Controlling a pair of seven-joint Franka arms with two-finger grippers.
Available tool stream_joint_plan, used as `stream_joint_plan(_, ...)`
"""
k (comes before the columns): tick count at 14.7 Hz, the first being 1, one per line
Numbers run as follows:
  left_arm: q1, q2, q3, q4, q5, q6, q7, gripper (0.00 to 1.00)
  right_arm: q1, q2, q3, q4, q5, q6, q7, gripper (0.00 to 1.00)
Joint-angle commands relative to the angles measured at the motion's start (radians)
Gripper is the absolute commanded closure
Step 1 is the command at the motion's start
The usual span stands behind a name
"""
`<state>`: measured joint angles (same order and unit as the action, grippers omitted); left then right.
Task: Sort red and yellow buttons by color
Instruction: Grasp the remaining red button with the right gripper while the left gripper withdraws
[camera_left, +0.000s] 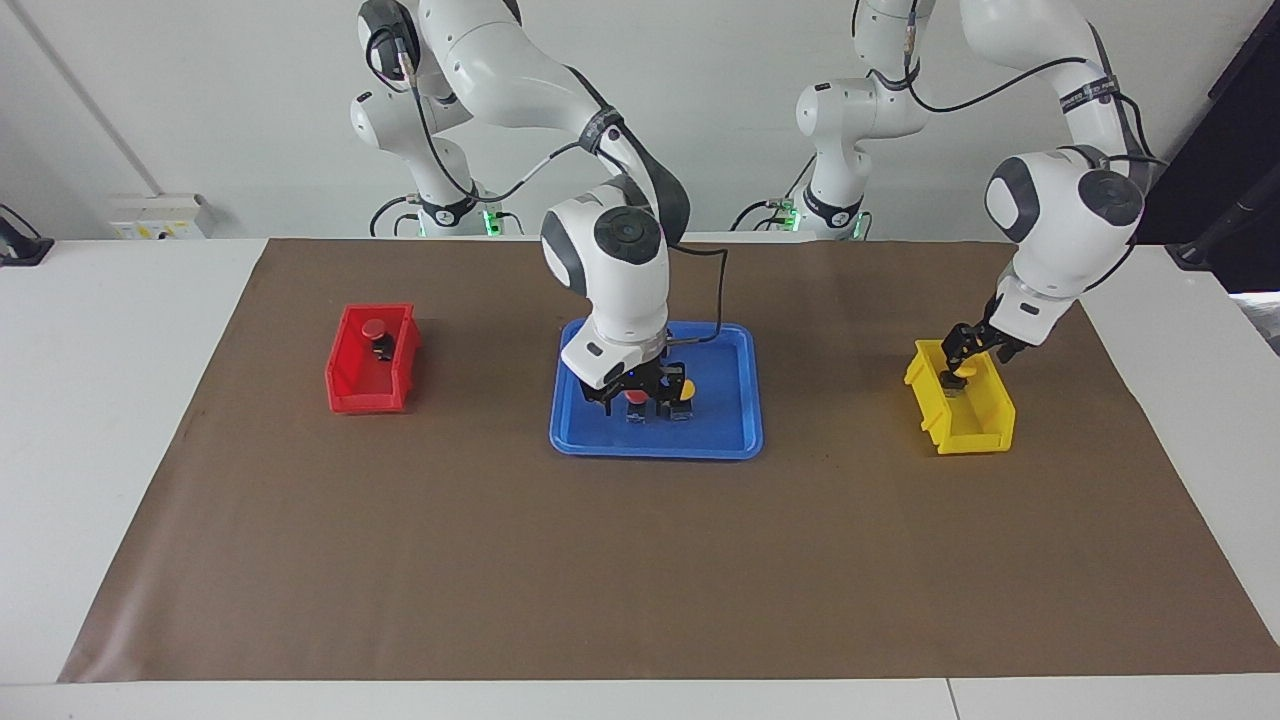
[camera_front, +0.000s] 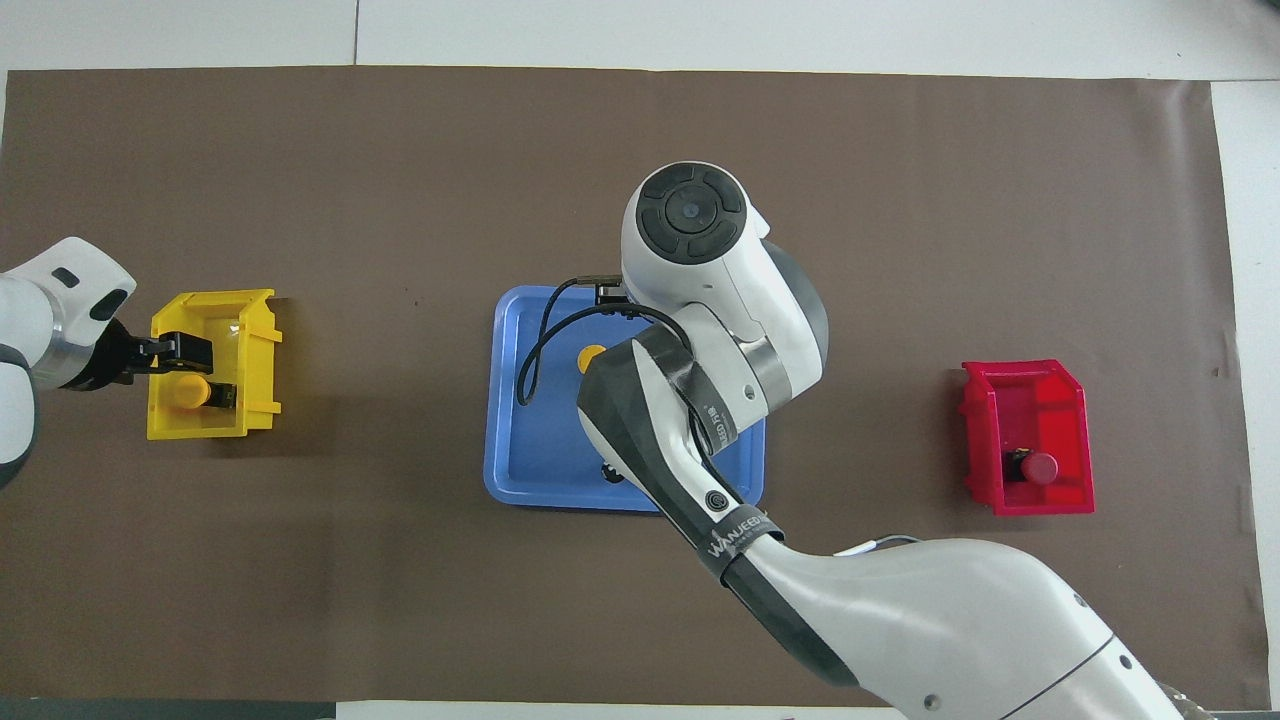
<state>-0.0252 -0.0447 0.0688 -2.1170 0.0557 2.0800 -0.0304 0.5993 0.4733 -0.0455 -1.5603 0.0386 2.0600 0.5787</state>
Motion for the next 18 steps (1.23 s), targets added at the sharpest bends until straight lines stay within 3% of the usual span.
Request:
stream_joint_plan(1, 0.002, -0.037, -0.012, 0.07, -0.006, -0.092, 0.003, 0.09, -0.004, -0.065, 0.019, -0.115, 0.015, 0.058, 0.01, 0.25)
stream_joint_plan(3, -0.024, -0.026, -0.014, 0.171, -0.031, -0.208, 0.003, 0.0, -0.004, -0.076, 0.021, -0.145, 0.017, 0.069, 0.006, 0.25)
stream_joint_plan(6, -0.047, 0.019, -0.014, 0.362, -0.046, -0.403, 0.042, 0.0, -0.004, -0.084, 0.025, -0.172, 0.026, 0.08, 0.003, 0.26)
stream_joint_plan(10, -0.059, 0.029, -0.014, 0.474, -0.103, -0.469, 0.115, 0.0, -0.007, -0.085, 0.036, -0.182, 0.026, 0.088, 0.001, 0.29)
stream_joint_plan(15, -0.071, 0.06, -0.012, 0.496, -0.102, -0.468, 0.145, 0.0, -0.007, -0.09, 0.036, -0.192, 0.026, 0.091, -0.002, 0.39)
stream_joint_plan(18, -0.073, 0.086, -0.014, 0.505, -0.109, -0.462, 0.144, 0.0, -0.007, -0.09, 0.036, -0.192, 0.027, 0.092, -0.003, 0.4)
